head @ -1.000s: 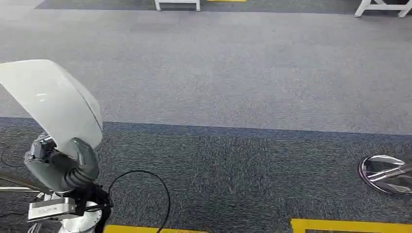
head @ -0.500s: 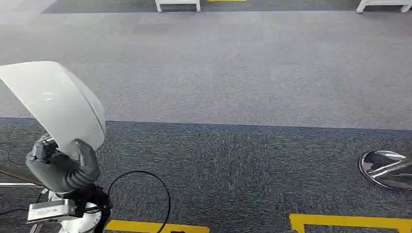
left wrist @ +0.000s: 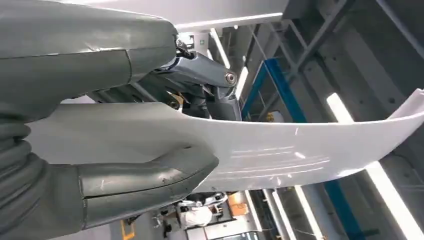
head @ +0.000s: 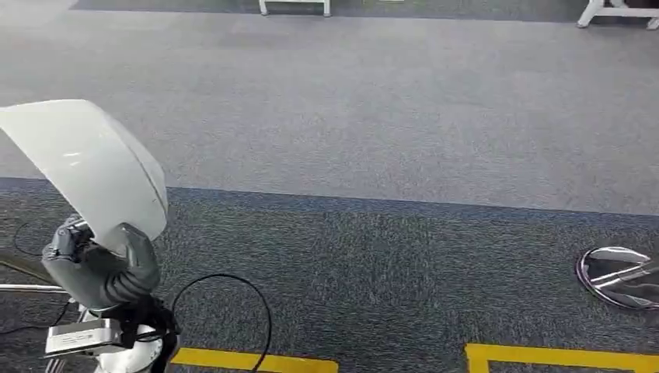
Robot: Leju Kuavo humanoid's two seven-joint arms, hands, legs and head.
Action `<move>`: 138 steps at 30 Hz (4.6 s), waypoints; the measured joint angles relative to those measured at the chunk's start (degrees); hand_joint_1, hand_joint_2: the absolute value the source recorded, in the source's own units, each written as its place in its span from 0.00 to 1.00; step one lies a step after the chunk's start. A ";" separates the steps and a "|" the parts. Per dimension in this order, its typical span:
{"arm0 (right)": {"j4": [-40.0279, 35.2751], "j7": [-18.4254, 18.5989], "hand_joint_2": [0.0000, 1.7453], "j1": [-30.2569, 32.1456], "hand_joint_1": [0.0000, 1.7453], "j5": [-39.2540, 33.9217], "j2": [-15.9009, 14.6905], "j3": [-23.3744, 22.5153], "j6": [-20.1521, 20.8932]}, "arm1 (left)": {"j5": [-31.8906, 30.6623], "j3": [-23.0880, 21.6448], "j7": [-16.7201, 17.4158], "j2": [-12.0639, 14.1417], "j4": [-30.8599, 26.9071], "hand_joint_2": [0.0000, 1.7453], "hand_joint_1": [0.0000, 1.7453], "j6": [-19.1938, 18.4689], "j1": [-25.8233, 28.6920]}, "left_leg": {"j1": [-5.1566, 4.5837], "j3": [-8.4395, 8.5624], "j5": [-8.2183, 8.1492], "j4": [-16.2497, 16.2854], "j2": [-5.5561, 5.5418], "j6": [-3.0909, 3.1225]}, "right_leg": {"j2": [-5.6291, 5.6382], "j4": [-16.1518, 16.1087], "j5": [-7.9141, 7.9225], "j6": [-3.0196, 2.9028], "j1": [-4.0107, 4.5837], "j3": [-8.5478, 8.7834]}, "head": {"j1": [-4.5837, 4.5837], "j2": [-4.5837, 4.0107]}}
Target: Take the parts from the cabinet and place them on the table.
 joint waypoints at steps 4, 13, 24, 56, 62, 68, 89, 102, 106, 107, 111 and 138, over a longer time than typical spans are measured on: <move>0.00 -0.09 1.00 0.02 0.00 -0.11 -0.13 0.00 0.13 | 0.02 0.00 -0.02 0.00 0.00 1.00 1.00 0.00 -0.03 | 0.14 -0.18 -0.21 0.88 -1.56 -0.34 | 2.97 -13.32 6.36 0.07 -0.56 6.47 | 0.00 0.00; 0.00 -0.09 1.00 0.02 0.00 -0.11 -0.13 0.00 0.13 | 0.02 0.00 -0.02 0.00 0.00 1.00 1.00 0.00 -0.03 | 0.14 -0.18 -0.21 0.88 -1.56 -0.34 | 2.97 -13.32 6.36 0.07 -0.56 6.47 | 0.00 0.00; 0.00 -0.20 1.00 0.20 0.00 -0.20 -0.13 0.00 0.55 | 0.02 0.00 0.00 0.00 0.00 1.00 1.00 0.00 0.07 | 0.37 -1.65 0.45 1.48 -4.11 -2.16 | 3.38 -14.46 5.41 -0.95 -0.25 7.38 | -0.04 0.00; -0.02 -1.03 1.00 0.14 0.00 -0.09 -0.31 -0.02 1.57 | -0.04 -0.02 0.00 0.61 -0.13 1.00 1.00 0.07 -0.35 | -1.12 -2.37 -0.48 2.13 5.88 -0.62 | -7.97 -15.28 3.97 -0.92 0.30 9.11 | -0.37 0.00; -0.02 -1.09 1.00 0.02 0.00 -0.04 -0.33 0.00 2.05 | -0.07 -0.13 0.11 0.42 -0.17 1.00 1.00 0.02 -0.82 | -0.22 -1.65 0.10 1.18 1.31 0.76 | 0.02 1.89 -3.91 -0.05 -0.02 0.22 | 0.24 0.00; -0.02 -1.27 1.00 0.16 0.00 -0.04 -0.55 0.00 2.16 | -0.07 -0.11 0.15 0.44 -0.15 1.00 1.00 0.00 -0.84 | -0.28 -1.51 -0.37 1.88 -3.37 0.06 | 5.87 -13.50 6.32 -0.63 -0.55 4.97 | 0.24 0.00; -0.04 -1.86 1.00 -0.38 0.00 0.44 -0.46 -0.02 2.51 | -0.15 0.04 0.22 0.87 -0.20 1.00 1.00 0.07 -0.82 | 0.49 -1.44 -0.17 1.13 3.39 -0.65 | -4.81 -14.78 3.40 0.54 -0.46 8.70 | -0.37 0.00; -0.02 -1.20 1.00 -0.47 0.00 0.46 -0.46 0.00 1.24 | -0.76 -0.28 0.18 0.87 -0.15 1.00 1.00 -0.04 -0.70 | 0.30 -1.35 -0.70 1.53 -4.09 -1.21 | 2.09 -14.45 6.55 -1.22 0.12 5.57 | 0.31 0.00; -0.02 -1.01 1.00 -0.22 0.00 0.66 -0.28 0.00 0.04 | -1.79 -0.26 0.13 0.92 -0.20 1.00 1.00 0.00 -0.87 | 0.22 -3.41 -4.37 6.87 0.38 -2.72 | 1.07 -15.34 6.81 -2.42 -0.46 6.42 | -0.37 0.00; -0.02 -1.05 1.00 -0.12 0.00 0.79 -0.28 -0.02 -0.18 | -1.81 -0.26 0.13 0.92 -0.17 1.00 1.00 0.00 -0.80 | 0.49 -5.54 -6.47 11.36 0.95 -3.05 | 0.78 -15.32 6.70 -2.57 -0.43 6.49 | -0.30 0.00; -0.02 -1.20 1.00 -0.03 0.00 0.96 -0.26 0.00 -0.50 | -1.81 -0.24 0.13 1.09 -0.17 1.00 1.00 0.00 -0.53 | 1.19 -8.93 -6.33 17.23 1.23 -3.66 | -0.23 -15.29 6.30 -2.51 -0.44 6.80 | -0.33 0.00; 0.02 -2.03 1.00 0.11 0.00 0.66 0.02 0.00 1.66 | -1.84 -1.09 0.26 1.55 -0.20 1.00 1.00 0.04 -0.87 | 0.97 -6.05 -6.25 11.59 0.80 -3.46 | 0.05 -15.32 6.08 -2.31 -0.64 7.11 | -0.46 0.00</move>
